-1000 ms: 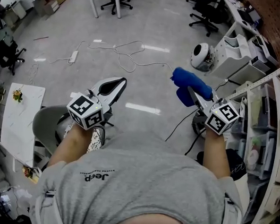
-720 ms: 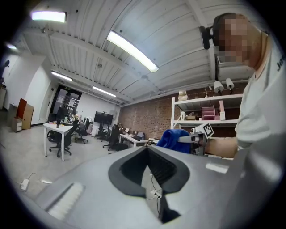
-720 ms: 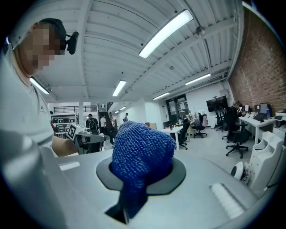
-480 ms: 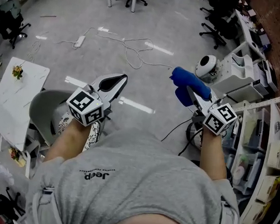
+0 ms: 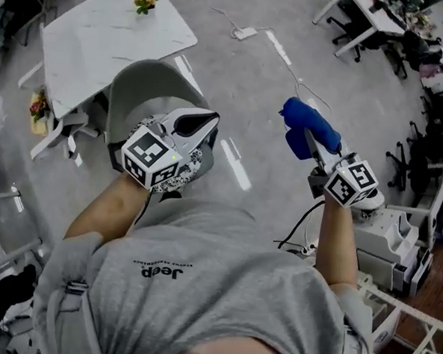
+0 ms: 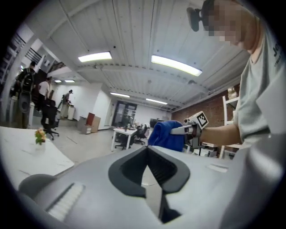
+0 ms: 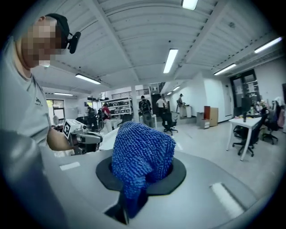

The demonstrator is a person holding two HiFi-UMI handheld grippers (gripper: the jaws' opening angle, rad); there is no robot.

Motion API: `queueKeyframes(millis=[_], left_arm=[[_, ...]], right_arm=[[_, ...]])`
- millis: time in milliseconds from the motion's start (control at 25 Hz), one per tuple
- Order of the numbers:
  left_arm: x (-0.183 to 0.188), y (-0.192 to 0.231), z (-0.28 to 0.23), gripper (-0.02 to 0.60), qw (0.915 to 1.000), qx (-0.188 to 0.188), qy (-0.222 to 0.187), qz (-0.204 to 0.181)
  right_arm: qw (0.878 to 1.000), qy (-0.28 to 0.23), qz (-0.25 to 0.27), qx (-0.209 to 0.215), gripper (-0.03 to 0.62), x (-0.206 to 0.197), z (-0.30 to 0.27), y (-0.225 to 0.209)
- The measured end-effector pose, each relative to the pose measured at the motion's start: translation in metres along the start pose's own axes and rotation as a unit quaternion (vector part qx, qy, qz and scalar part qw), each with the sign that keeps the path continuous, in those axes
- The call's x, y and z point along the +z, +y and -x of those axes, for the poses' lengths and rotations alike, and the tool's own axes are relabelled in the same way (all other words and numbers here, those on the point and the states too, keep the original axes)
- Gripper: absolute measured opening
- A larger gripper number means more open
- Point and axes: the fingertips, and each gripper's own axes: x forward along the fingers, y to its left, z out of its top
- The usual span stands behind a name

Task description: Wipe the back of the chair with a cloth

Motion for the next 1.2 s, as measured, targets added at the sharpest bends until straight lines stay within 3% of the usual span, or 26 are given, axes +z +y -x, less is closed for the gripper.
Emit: queueKeyframes(millis=[160, 280, 440, 600, 960, 1200], left_arm=[[-0.024, 0.087, 0.07, 0.058, 0.9954, 0.093, -0.003, 0.024], [-0.047, 0.141, 0.123, 0.058, 0.9868, 0.156, 0.0, 0.043], [-0.078, 0.192, 0.19, 0.058, 0.9724, 0.223, 0.006, 0.067], [-0.106, 0.224, 0.238, 0.058, 0.9608, 0.263, 0.015, 0.085], [-0.153, 0.263, 0.283, 0.058, 0.9457, 0.304, 0.022, 0.113], [-0.18, 0.268, 0.283, 0.058, 0.9431, 0.301, 0.034, 0.138]], right_arm=[[0.995, 0.033, 0.023, 0.094, 0.06, -0.009, -0.14, 0.041], [0.985, 0.06, 0.036, 0.155, 0.06, -0.024, -0.238, 0.081], [0.966, 0.1, 0.055, 0.234, 0.06, -0.058, -0.353, 0.146], [0.943, 0.145, 0.08, 0.288, 0.06, -0.105, -0.442, 0.208], [0.905, 0.218, 0.12, 0.346, 0.06, -0.208, -0.561, 0.293], [0.909, 0.234, 0.145, 0.314, 0.06, -0.24, -0.596, 0.299]])
